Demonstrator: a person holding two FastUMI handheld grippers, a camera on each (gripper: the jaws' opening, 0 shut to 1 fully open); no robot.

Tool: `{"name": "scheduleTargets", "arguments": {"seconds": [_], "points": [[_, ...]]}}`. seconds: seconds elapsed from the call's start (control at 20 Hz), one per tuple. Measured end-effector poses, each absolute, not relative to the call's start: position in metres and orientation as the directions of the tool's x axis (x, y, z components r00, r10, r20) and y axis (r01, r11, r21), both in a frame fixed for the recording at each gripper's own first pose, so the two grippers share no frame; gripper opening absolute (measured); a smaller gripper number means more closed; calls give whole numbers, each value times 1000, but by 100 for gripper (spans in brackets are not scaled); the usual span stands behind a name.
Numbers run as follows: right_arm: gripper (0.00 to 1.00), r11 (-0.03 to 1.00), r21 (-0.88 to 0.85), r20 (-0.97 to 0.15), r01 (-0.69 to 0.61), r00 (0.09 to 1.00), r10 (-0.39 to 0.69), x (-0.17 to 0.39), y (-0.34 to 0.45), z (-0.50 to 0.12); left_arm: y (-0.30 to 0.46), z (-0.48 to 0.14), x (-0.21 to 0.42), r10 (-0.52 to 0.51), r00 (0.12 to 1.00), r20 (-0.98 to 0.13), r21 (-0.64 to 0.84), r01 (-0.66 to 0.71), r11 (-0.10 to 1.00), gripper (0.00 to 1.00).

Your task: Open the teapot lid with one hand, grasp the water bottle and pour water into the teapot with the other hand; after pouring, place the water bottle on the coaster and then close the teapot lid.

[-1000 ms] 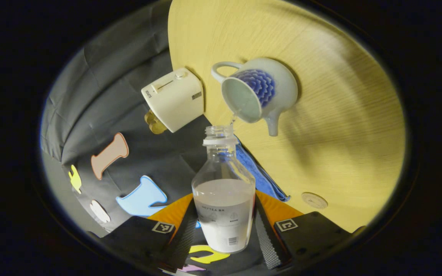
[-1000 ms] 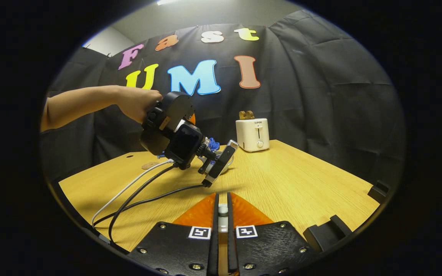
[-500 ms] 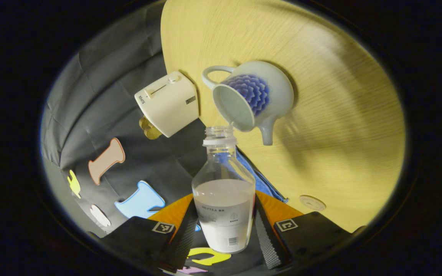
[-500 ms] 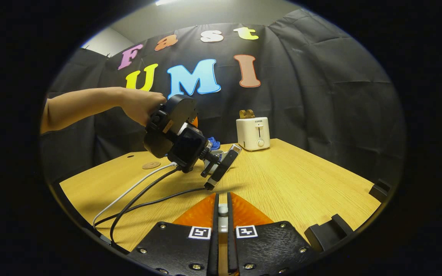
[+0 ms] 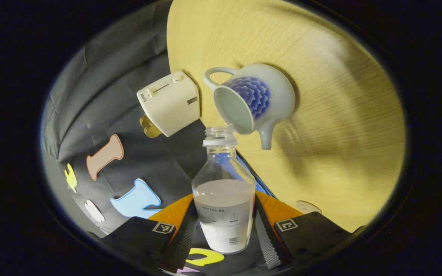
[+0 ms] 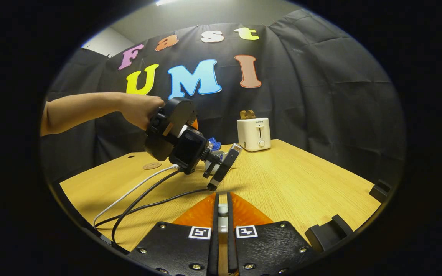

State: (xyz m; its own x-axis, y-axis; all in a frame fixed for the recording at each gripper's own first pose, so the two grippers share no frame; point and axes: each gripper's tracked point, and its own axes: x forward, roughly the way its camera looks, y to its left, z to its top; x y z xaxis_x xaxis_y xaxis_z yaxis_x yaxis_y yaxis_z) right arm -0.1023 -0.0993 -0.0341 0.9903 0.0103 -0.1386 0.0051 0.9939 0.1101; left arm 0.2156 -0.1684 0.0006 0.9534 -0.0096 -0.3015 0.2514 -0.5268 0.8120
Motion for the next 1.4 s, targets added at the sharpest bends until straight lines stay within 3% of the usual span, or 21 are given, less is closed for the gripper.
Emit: {"name": "scheduleTargets", "arguments": {"seconds": [0.6,1.1,1.4], "points": [[10,998,68,-105,-2,994,9,-98,-90,-14,-156,1,204,-129,956,-265,947,233,-222,88],[9,995,71,-99,-69,992,76,-69,-66,0,-77,31,183,-158,979,-128,931,173,321,88],[10,994,44,-58,-95,994,97,-37,-51,20,-18,39,162,-149,988,-35,708,130,695,88]]}}
